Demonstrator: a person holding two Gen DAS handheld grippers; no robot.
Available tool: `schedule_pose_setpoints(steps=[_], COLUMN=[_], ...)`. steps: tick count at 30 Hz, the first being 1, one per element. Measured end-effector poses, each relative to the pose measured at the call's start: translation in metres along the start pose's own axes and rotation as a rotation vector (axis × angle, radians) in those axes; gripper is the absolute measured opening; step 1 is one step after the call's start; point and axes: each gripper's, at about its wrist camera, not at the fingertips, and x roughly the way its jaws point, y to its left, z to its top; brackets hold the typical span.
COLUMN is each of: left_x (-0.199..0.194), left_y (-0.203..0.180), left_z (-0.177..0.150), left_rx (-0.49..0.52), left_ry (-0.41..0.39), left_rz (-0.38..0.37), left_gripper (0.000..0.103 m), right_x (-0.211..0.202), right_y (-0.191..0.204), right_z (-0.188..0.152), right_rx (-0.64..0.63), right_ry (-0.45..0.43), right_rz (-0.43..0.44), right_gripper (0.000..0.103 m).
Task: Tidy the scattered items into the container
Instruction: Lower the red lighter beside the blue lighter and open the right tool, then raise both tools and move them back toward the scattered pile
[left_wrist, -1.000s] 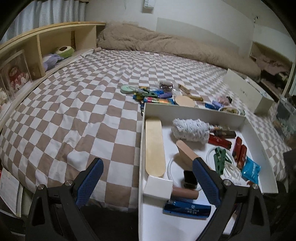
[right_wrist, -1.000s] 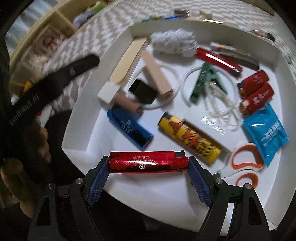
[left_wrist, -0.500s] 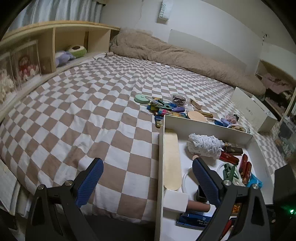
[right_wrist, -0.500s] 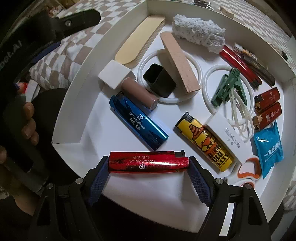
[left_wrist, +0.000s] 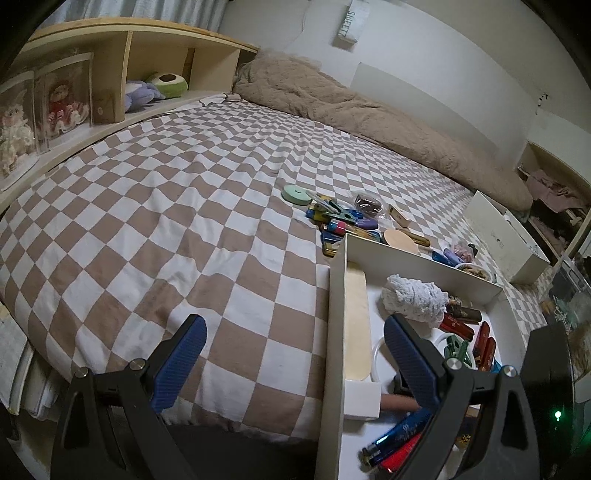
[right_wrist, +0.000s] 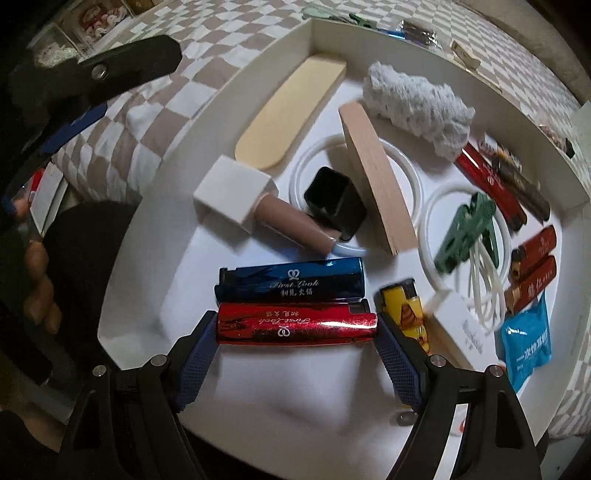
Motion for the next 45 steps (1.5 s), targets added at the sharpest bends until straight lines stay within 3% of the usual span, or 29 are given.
schedule_pose_setpoints(steps=[6, 21, 25, 35, 41, 45], left_x=[-0.002, -0.008, -0.009, -0.014, -0.018, -0.020], left_y=[0.002, -0.001, -0.004, -0.005, -0.009, -0.015], left_z=[0.000, -0.001, -0.002, -0.002, -0.003, -0.003], left_rx=[-0.008, -0.003, -0.003, -0.004, 0.009, 0.024], left_ry=[0.003, 0.004, 0.015, 0.016, 0.026, 0.026], left_rz=[0.009, 0.007, -0.001, 0.004, 0.011, 0.022], left_gripper=[0.098, 0.098, 0.098, 0.098, 0.098, 0.098], right_x=[-0.004, -0.022, -0.030, -0.023, -0.021, -0.028], right_y=[0.003, -0.019, -0.029, -0.029, -0.022, -0.029], right_z=[-0.004, -0.037, -0.028, -0.024, -0.018, -0.021], right_rx=[0.036, 0.181, 0.171, 0.191, 0.149, 0.157], right_ry=[-0.010, -0.017, -0.026, -0.077, -0.078, -0.105], right_rz=[0.016, 0.253, 0.310, 0.306, 0.369, 0.361], right_gripper=[0.084, 0.087, 0.087, 0.087, 0.087, 0.087])
